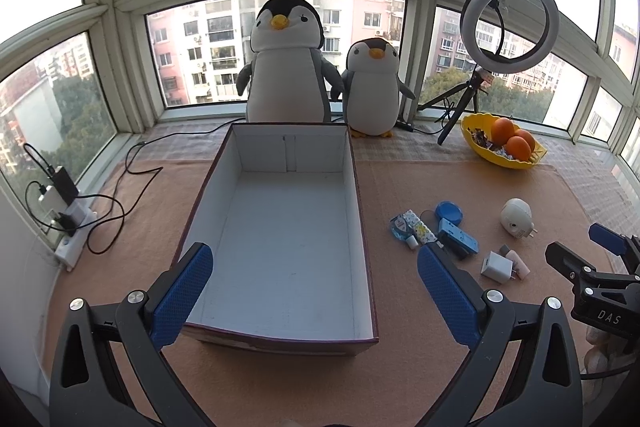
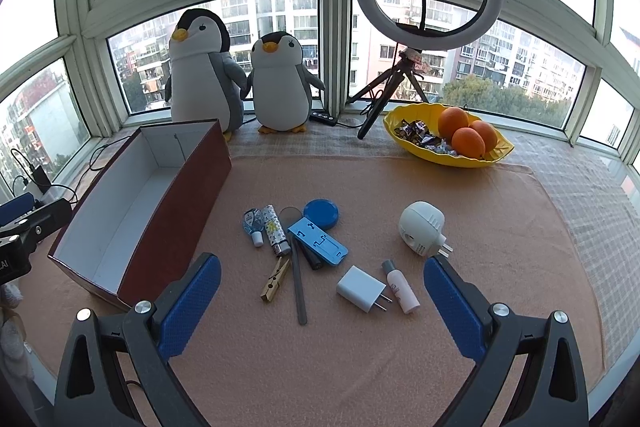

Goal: Organize rigid objects

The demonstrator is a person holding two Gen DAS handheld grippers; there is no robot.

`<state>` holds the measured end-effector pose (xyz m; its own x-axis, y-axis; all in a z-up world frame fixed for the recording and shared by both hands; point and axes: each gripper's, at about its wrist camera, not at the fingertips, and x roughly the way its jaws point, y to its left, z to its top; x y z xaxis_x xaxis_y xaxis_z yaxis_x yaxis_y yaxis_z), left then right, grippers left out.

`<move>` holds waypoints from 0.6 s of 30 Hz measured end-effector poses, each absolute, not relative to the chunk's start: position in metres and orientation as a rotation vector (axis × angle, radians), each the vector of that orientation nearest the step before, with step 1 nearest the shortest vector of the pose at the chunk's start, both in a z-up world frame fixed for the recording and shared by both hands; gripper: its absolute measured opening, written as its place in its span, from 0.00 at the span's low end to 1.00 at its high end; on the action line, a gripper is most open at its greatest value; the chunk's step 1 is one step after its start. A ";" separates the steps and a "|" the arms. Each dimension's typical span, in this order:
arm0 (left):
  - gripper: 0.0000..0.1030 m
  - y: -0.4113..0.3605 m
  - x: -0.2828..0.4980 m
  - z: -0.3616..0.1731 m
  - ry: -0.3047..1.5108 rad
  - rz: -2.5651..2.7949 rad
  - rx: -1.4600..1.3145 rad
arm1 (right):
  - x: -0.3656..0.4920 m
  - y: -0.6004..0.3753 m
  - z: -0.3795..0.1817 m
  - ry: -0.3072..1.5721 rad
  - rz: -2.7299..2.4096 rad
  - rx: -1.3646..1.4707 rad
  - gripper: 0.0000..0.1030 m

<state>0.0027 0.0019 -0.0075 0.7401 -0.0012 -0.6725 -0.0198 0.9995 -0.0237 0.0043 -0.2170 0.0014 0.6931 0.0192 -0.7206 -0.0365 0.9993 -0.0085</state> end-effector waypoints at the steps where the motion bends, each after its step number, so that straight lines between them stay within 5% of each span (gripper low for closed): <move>1: 0.99 0.003 0.003 -0.008 0.738 0.013 -0.031 | 0.004 -0.218 0.001 0.806 0.029 -0.023 0.97; 18: 0.99 0.064 0.007 -0.028 0.782 0.170 -0.056 | 0.008 -0.233 -0.005 0.843 0.009 0.009 0.97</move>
<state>0.0072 0.0636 -0.0281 0.6965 0.1315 -0.7054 -0.1733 0.9848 0.0125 0.0077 -0.2331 -0.0051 0.6655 0.0115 -0.7464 -0.0039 0.9999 0.0118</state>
